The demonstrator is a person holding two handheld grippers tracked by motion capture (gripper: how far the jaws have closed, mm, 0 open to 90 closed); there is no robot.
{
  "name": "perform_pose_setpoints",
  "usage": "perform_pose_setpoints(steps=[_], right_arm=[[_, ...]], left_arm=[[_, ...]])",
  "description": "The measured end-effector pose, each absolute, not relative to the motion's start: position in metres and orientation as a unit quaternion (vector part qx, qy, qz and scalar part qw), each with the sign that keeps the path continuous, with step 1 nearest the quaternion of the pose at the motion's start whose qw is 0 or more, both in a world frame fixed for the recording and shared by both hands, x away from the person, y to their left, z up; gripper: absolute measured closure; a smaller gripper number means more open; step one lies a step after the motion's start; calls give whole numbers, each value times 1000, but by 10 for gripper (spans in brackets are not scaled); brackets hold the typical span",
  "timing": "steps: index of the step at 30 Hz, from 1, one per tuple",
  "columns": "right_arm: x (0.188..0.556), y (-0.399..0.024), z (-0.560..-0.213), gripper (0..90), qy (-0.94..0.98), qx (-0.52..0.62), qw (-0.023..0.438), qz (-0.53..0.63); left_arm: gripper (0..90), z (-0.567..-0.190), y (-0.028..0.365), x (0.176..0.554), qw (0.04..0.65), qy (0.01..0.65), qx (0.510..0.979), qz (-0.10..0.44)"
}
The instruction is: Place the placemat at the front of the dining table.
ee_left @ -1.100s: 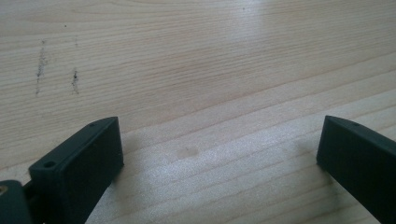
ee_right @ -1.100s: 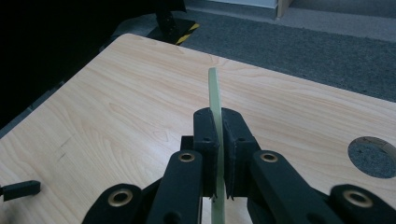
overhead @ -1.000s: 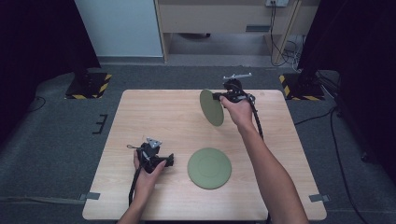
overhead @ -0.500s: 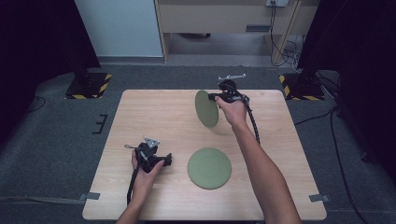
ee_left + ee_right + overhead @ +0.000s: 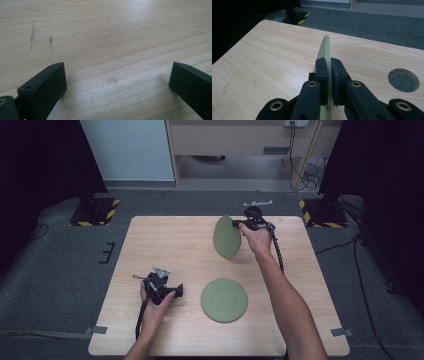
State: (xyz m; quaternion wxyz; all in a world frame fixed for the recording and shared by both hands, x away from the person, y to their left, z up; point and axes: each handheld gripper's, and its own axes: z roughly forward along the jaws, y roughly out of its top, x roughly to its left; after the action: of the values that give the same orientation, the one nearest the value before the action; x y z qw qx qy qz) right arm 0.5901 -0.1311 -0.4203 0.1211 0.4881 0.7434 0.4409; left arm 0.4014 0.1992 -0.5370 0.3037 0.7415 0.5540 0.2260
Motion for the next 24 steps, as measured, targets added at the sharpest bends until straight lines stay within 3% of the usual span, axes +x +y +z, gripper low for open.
perform_pose_setpoints(steps=[24], right_arm=[[600,-151,-435,858,742,500,122,431]], left_arm=[[0,-537,200,402,302,551,745,224]])
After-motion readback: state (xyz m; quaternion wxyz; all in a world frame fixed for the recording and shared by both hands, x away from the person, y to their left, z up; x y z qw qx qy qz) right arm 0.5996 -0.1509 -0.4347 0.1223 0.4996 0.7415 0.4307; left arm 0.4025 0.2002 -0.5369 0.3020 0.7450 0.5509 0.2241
